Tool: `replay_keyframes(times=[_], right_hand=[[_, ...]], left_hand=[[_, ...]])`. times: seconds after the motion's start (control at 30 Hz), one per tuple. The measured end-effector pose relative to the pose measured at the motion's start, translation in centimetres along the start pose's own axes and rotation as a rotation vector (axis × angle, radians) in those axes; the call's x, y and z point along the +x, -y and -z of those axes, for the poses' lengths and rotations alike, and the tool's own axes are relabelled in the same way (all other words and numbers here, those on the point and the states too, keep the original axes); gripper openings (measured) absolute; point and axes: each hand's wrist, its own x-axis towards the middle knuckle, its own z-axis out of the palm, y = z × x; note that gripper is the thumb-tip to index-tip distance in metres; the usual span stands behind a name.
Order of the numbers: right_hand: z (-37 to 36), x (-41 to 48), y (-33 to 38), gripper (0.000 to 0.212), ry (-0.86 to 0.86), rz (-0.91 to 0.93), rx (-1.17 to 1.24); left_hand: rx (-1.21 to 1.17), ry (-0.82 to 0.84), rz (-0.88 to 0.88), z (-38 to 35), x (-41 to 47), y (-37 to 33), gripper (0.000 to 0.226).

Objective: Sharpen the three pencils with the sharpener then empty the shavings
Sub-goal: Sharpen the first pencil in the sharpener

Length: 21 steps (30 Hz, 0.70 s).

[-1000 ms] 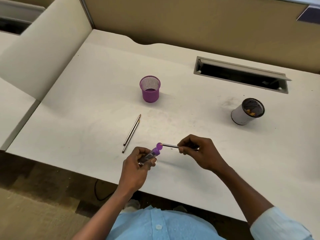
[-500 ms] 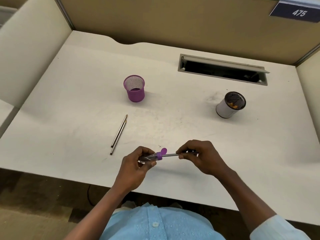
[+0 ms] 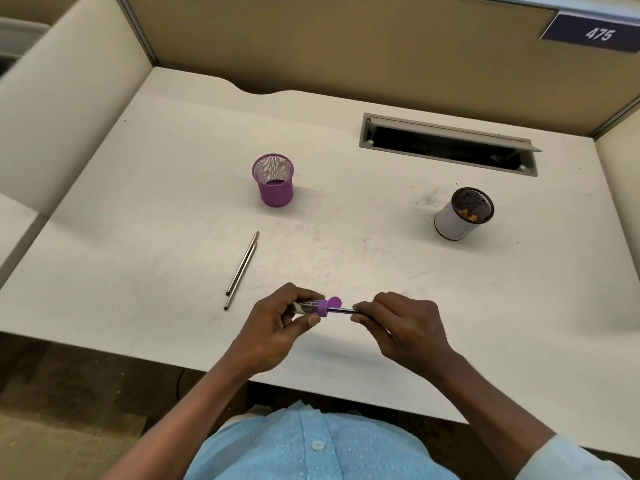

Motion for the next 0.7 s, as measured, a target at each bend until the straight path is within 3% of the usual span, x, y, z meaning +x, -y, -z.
replay_keyframes(times=[0.13, 0.2, 0.3, 0.37, 0.47, 0.63, 0.7], right_hand=[[0.4, -0.1, 0.8, 0.016, 0.031, -0.016, 0.016], [0.3, 0.4, 1.3, 0.015, 0.143, -0.289, 0.251], [0.8, 1.6, 0.8, 0.025, 0.492, -0.891, 0.811], [1.0, 2.0, 0.6, 0.027, 0.615, -1.001, 0.958], [0.8, 1.6, 0.7, 0.016, 0.490, -0.880, 0.857], [0.0, 0.0, 0.2, 0.007, 0.061, -0.140, 0.209], [-0.2, -0.4, 0.0, 0.012, 0.011, -0.013, 0.018]], left_hand=[[0.007, -0.027, -0.062, -0.2, 0.1, -0.2, 0.018], [0.017, -0.032, -0.104, -0.1, 0.2, -0.2, 0.019], [0.056, -0.004, -0.137, 0.2, 0.5, -0.2, 0.020], [0.054, 0.012, -0.119, 0.3, 0.6, -0.3, 0.020], [0.043, 0.007, -0.093, 0.6, 1.0, -0.3, 0.019], [-0.009, 0.003, -0.019, 0.0, 1.3, -0.5, 0.012], [-0.038, -0.002, -0.024, -0.3, 1.1, -0.8, 0.011]])
